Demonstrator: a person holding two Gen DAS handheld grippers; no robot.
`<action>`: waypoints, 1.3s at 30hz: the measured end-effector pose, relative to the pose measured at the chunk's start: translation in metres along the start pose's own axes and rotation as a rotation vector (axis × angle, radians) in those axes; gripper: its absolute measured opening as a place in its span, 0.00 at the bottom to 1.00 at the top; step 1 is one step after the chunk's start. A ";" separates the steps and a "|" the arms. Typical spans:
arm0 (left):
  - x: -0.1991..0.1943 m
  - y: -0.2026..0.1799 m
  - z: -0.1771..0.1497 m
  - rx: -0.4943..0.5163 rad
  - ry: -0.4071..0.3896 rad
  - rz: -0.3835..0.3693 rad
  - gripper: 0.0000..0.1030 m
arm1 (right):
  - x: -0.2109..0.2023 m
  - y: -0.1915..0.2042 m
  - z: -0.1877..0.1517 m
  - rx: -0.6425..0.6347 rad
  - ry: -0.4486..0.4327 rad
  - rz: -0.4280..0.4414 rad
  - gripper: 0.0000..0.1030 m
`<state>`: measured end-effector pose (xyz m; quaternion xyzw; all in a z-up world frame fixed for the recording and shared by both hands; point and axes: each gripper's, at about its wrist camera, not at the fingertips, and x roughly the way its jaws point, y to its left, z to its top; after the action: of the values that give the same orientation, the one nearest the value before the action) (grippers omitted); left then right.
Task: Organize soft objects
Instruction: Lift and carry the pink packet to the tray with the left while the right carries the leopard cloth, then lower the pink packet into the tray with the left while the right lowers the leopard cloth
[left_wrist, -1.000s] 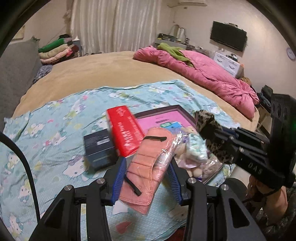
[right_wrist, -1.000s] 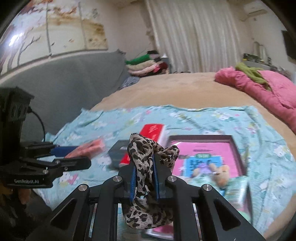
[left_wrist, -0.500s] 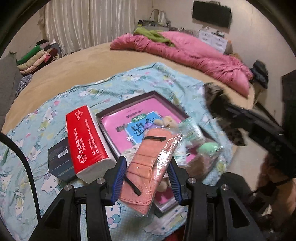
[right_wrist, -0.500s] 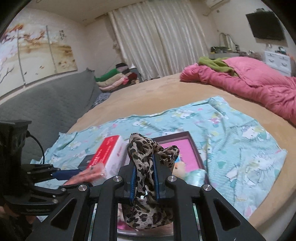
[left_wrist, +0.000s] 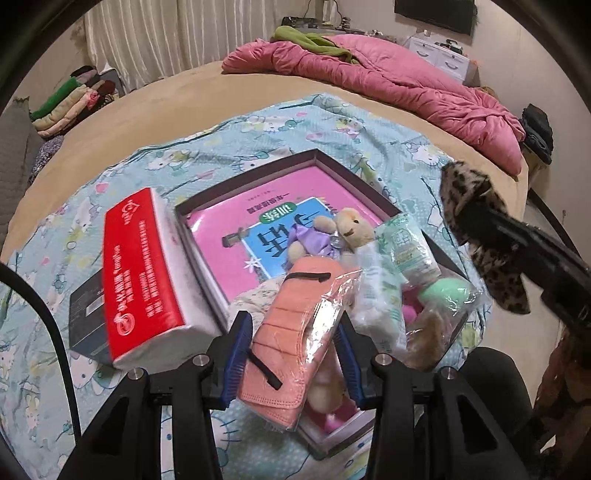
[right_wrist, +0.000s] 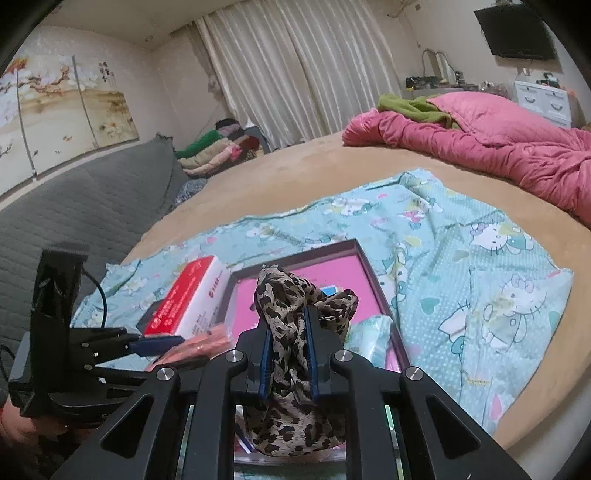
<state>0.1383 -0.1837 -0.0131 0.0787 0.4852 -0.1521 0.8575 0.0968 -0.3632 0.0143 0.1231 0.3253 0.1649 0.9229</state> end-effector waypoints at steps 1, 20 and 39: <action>0.001 -0.001 0.001 0.003 0.001 -0.003 0.44 | 0.002 -0.001 -0.001 -0.002 0.006 -0.004 0.15; 0.024 -0.008 0.005 0.016 0.016 -0.001 0.44 | 0.025 -0.004 -0.006 -0.025 0.051 -0.021 0.16; 0.026 -0.002 0.002 -0.007 0.014 -0.021 0.44 | 0.058 -0.006 -0.015 -0.029 0.149 -0.021 0.18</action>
<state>0.1521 -0.1911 -0.0343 0.0714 0.4923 -0.1589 0.8528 0.1312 -0.3447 -0.0315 0.0935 0.3921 0.1685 0.8995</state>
